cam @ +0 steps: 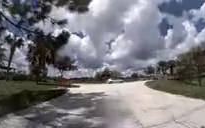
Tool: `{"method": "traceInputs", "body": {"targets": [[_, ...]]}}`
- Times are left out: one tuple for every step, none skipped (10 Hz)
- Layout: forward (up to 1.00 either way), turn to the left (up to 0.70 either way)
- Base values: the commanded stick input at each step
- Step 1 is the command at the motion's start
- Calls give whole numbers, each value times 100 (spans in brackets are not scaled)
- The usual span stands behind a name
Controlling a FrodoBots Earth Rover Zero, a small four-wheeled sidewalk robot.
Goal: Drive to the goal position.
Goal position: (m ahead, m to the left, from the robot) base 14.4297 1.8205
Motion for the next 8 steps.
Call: {"method": "traceInputs", "body": {"targets": [[70,0],[70,0],[70,0],[70,0],[70,0],[70,0],[70,0],[70,0]]}}
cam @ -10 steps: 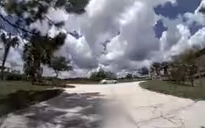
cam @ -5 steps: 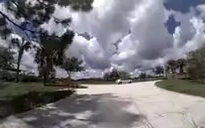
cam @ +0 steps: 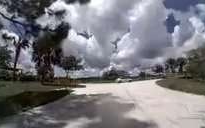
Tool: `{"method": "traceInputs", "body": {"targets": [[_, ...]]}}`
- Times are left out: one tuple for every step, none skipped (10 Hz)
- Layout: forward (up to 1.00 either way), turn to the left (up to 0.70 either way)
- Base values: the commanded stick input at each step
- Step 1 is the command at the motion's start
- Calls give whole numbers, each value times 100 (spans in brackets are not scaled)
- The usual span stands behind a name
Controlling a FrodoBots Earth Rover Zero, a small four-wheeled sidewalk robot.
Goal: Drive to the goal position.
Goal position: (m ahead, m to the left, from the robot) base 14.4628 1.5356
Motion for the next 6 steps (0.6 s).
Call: {"method": "traceInputs", "body": {"targets": [[70,0],[70,0],[70,0],[70,0],[70,0],[70,0]]}}
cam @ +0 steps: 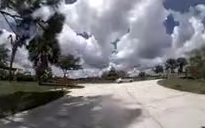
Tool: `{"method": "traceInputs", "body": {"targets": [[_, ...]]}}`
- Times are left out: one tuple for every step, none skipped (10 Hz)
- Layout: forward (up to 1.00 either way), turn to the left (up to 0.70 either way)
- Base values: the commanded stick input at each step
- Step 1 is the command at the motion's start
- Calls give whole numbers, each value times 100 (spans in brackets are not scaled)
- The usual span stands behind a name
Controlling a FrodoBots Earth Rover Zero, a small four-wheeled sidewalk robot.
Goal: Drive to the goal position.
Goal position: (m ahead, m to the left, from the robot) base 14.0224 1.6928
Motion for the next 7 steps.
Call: {"method": "traceInputs", "body": {"targets": [[70,0],[70,0],[70,0],[70,0],[70,0],[70,35],[70,35]]}}
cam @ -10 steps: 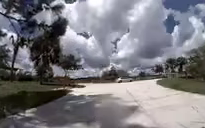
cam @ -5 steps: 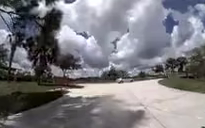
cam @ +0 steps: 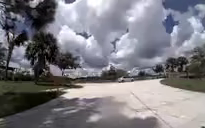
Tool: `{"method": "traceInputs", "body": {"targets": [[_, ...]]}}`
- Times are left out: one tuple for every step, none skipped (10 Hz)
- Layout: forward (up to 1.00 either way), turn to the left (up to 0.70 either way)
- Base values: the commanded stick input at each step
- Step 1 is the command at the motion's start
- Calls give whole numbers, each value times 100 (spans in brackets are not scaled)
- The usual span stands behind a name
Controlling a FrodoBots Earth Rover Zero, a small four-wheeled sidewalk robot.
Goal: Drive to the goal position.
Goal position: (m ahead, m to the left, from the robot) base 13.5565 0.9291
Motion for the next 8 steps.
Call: {"method": "traceInputs", "body": {"targets": [[70,35],[70,7],[70,0],[70,0],[70,0],[70,0],[70,0],[70,0]]}}
